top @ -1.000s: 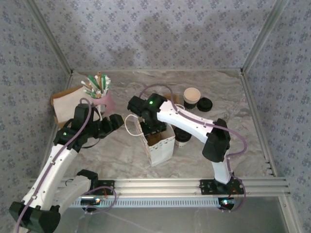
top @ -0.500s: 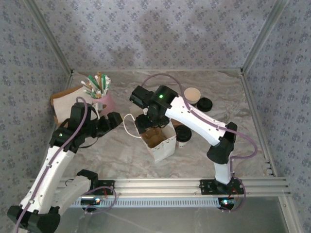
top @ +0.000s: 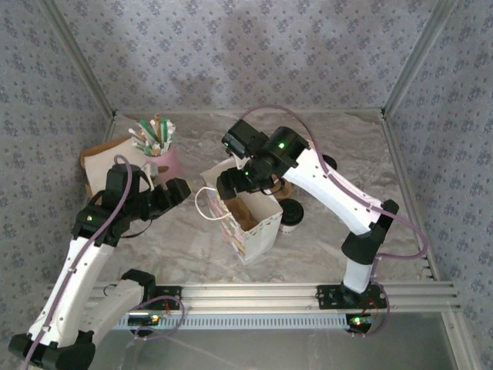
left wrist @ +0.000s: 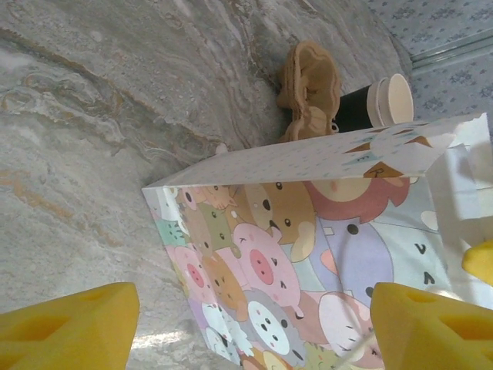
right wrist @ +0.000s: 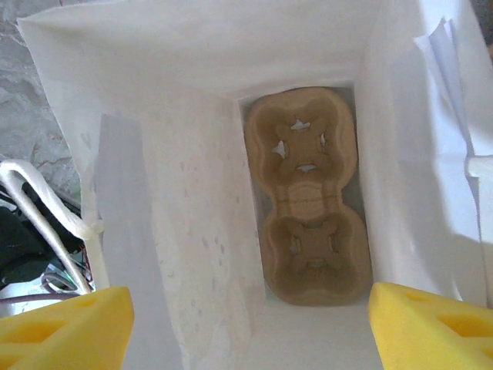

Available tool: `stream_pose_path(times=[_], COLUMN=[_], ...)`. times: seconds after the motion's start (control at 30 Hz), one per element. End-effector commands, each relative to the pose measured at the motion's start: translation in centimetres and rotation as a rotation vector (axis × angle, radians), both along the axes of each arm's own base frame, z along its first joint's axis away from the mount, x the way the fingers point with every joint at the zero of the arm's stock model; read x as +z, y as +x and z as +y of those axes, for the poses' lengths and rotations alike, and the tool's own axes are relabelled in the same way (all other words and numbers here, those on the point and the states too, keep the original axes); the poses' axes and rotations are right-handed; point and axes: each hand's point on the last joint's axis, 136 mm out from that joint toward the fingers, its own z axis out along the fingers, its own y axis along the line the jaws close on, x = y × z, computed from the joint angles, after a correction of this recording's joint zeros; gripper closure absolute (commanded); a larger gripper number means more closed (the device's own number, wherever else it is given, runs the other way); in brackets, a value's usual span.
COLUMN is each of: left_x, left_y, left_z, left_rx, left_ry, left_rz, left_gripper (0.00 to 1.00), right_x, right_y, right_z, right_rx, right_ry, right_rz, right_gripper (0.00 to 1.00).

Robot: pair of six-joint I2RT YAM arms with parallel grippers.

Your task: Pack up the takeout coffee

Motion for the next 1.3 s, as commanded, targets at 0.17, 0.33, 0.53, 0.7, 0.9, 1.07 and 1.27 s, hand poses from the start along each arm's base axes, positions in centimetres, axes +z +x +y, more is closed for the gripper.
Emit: stream_pose_path(times=[0.17,0.33,0.53,0.7,0.9,1.07,1.27], left_x=[0.6,-0.6,-2.7,-4.3,-6.4,-8.2,-10.1], left_y=[-2.2,-3.5,-4.3,-4.3,-3.7,-3.5,-3.4], left_z=[1.3,1.9,1.3,0.6,-0.8,-2.3,-4.4], left_rx=[0.025,0.038,0.019,0.003,-0.014,-0.039,-0.071], left_ry=[0.026,0.033,0.002,-0.029,-0.081,-0.076,-0.055], left_rz=[-0.012,0.014,0.072,0.12,0.164,0.192,0.206], left_gripper=[0.22,0.25,0.33,0.38,0.41,0.43,0.44], right_x=[5.7,8.0,7.4,6.0,1.2,-3.0,-7.9], right_y=[-1.3,-1.4,-1.5,-2.3,-3.7,-5.2,-6.6], right_z=[-0.3,-3.1,-8.8,-13.6,-17.4,-18.9,-17.6], right_rx=[0.052,0.008,-0.099,-0.221,-0.346,-0.391,-0.368], right_ry=[0.183,0.265,0.289,0.336,0.307,0.242,0.259], right_rz=[-0.089,-0.142,-0.16,-0.16,-0.067,0.019,0.13], right_gripper=[0.17,0.16,0.25,0.36,0.5,0.57,0.59])
